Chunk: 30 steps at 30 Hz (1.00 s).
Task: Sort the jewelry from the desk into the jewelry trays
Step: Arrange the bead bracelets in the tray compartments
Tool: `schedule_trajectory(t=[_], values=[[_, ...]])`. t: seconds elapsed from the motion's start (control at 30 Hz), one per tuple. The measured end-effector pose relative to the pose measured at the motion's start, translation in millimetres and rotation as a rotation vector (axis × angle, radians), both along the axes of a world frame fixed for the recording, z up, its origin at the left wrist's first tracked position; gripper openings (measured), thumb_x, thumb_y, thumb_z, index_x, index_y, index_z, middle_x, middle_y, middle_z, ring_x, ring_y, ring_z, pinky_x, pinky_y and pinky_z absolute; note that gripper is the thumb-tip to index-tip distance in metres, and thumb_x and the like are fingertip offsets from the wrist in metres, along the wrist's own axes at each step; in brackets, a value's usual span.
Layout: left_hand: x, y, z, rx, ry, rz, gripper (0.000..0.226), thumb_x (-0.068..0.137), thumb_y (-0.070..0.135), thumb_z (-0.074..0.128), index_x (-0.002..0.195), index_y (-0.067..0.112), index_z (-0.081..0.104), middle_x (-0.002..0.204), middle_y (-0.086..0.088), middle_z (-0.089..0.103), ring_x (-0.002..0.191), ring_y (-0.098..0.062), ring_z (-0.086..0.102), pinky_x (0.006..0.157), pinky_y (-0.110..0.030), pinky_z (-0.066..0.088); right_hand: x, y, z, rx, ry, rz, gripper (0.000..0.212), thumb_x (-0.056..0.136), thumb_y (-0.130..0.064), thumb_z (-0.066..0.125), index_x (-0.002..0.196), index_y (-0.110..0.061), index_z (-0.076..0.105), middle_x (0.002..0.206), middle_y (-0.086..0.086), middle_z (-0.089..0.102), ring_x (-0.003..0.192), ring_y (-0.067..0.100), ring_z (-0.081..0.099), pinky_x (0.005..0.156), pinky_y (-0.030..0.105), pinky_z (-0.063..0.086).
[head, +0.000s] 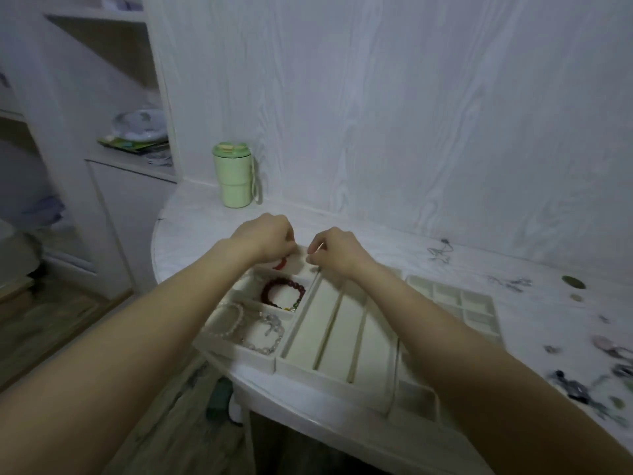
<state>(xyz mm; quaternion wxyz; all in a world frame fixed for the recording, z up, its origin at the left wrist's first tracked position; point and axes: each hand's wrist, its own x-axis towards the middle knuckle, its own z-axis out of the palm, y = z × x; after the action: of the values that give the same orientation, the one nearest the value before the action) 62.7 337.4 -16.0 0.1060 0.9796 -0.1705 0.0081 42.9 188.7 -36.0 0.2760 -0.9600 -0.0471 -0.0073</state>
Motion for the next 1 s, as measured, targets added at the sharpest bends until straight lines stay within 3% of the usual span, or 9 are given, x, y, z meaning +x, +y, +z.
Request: schedule_trajectory(t=[0.1, 0.33, 0.47, 0.6, 0.7, 0.77, 0.93, 1.0], values=[[-13, -29, 8, -0.104, -0.039, -0.02, 0.024, 0.087, 0.02, 0.05, 0.099, 0.016, 0.069, 0.097, -0.01, 0.067, 0.089, -0.029, 0.06, 0.069, -0.031, 0.047, -30, -35, 12, 0.011, -0.025, -0.047, 0.012, 0.086, -0.014, 0.061, 0.093, -0.011, 0.07, 0.084, 0.002, 0.063, 0.074, 0.017, 0.059, 0.077, 0.032, 0.053], [-60, -126, 16, -0.234, -0.035, -0.17, 0.024, 0.086, 0.02, 0.05, 0.098, 0.017, 0.071, 0.102, -0.008, 0.069, 0.088, -0.027, 0.062, 0.08, -0.037, 0.052, -109, -122, 18, -0.003, -0.012, -0.22, 0.016, 0.089, -0.018, 0.058, 0.097, -0.012, 0.07, 0.1, 0.006, 0.069, 0.077, 0.016, 0.061, 0.071, 0.028, 0.048], [-95, -188, 19, -0.275, -0.03, -0.258, 0.024, 0.088, 0.02, 0.05, 0.097, 0.011, 0.07, 0.099, -0.008, 0.069, 0.086, -0.027, 0.062, 0.078, -0.037, 0.053, -162, -177, 18, -0.001, -0.013, -0.346, 0.017, 0.09, -0.016, 0.057, 0.1, -0.011, 0.07, 0.107, 0.005, 0.069, 0.094, 0.019, 0.063, 0.084, 0.033, 0.052], [-137, -253, 18, -0.317, -0.002, -0.362, 0.024, 0.091, 0.02, 0.049, 0.101, 0.011, 0.069, 0.099, -0.008, 0.068, 0.083, -0.027, 0.063, 0.077, -0.036, 0.054, -213, -234, 13, -0.065, 0.003, -0.468, 0.026, 0.093, -0.018, 0.054, 0.117, -0.01, 0.063, 0.124, 0.007, 0.06, 0.11, 0.021, 0.057, 0.092, 0.03, 0.045], [-159, -295, 12, -0.319, 0.018, -0.445, 0.025, 0.092, 0.021, 0.05, 0.107, 0.011, 0.068, 0.108, -0.008, 0.067, 0.088, -0.024, 0.061, 0.077, -0.032, 0.05, -241, -270, 6, -0.108, 0.002, -0.538, 0.034, 0.094, -0.018, 0.053, 0.128, -0.012, 0.055, 0.134, 0.007, 0.052, 0.12, 0.021, 0.051, 0.095, 0.028, 0.039], [-173, -325, 6, -0.318, 0.054, -0.507, 0.027, 0.093, 0.019, 0.048, 0.111, 0.009, 0.066, 0.117, -0.009, 0.064, 0.099, -0.025, 0.06, 0.085, -0.032, 0.049, -262, -294, 0, -0.122, 0.007, -0.597, 0.039, 0.094, -0.015, 0.052, 0.133, -0.012, 0.051, 0.138, 0.008, 0.049, 0.121, 0.023, 0.05, 0.093, 0.027, 0.038], [-210, -401, -7, -0.246, 0.134, -0.696, 0.036, 0.097, 0.017, 0.044, 0.13, 0.008, 0.054, 0.132, -0.01, 0.056, 0.119, -0.024, 0.052, 0.094, -0.026, 0.04, -299, -361, -17, -0.163, 0.044, -0.76, 0.046, 0.094, -0.01, 0.044, 0.141, -0.014, 0.043, 0.144, 0.011, 0.043, 0.129, 0.028, 0.042, 0.099, 0.034, 0.04], [-225, -427, -11, -0.184, 0.16, -0.783, 0.037, 0.098, 0.017, 0.045, 0.133, 0.009, 0.051, 0.136, -0.01, 0.053, 0.123, -0.025, 0.049, 0.1, -0.03, 0.037, -310, -381, -20, -0.179, 0.058, -0.809, 0.046, 0.094, -0.005, 0.039, 0.138, -0.012, 0.046, 0.14, 0.014, 0.047, 0.125, 0.031, 0.047, 0.089, 0.032, 0.044]])
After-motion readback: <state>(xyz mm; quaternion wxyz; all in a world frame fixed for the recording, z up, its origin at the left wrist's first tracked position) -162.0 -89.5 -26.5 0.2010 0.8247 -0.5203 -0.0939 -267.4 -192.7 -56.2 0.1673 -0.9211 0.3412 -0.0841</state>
